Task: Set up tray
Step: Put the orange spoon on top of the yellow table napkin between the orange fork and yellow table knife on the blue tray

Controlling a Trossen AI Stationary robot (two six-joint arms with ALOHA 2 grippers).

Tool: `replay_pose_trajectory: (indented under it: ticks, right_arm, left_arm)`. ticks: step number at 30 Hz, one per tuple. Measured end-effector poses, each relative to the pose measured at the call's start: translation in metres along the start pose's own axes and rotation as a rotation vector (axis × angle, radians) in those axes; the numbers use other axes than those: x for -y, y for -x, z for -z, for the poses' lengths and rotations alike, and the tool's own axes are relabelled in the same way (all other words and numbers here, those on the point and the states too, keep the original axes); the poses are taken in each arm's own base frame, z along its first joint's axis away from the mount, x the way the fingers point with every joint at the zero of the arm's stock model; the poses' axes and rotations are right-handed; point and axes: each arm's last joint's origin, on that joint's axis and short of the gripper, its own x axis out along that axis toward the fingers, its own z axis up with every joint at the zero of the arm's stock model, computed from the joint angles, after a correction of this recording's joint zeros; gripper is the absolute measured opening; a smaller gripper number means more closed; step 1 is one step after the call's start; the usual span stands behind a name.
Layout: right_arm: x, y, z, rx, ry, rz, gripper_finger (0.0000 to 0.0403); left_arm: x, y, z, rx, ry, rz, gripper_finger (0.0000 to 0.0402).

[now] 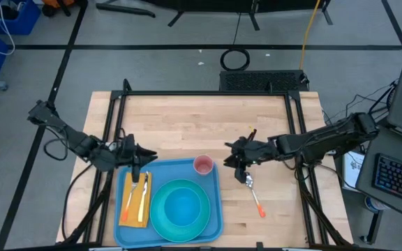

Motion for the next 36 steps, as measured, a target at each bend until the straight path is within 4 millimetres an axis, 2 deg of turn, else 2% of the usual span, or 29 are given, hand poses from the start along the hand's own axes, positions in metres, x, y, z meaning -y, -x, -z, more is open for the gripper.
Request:
replay_pose_trajectory:
  ticks: [3,7,14,18,24,36]
  right_arm:
    - [0.008,-0.005,0.013,-0.113,-0.103,0.114,0.0059]
    - [0.018,-0.001,0.028,-0.212,-0.192,0.293,0.0075]
    - [0.022,0.007,0.05,-0.368,-0.309,0.405,0.0108]
    - [0.027,0.004,0.068,-0.441,-0.36,0.39,0.0126]
    - [0.037,-0.006,0.093,-0.46,-0.405,0.325,0.0151]
    - [0.047,-0.014,0.118,-0.45,-0.41,0.179,0.0165]
  left_arm:
    - [0.006,0.001,-0.004,0.03,-0.03,0.064,0.0081]
    - [0.009,0.002,-0.006,0.045,-0.059,0.1,0.0081]
    - [0.011,0.003,-0.005,0.04,-0.087,0.11,0.0081]
    - [0.011,0.003,-0.005,0.039,-0.094,0.111,0.0081]
    - [0.011,0.003,-0.005,0.037,-0.099,0.116,0.0081]
    - [0.011,0.003,-0.005,0.042,-0.119,0.113,0.0081]
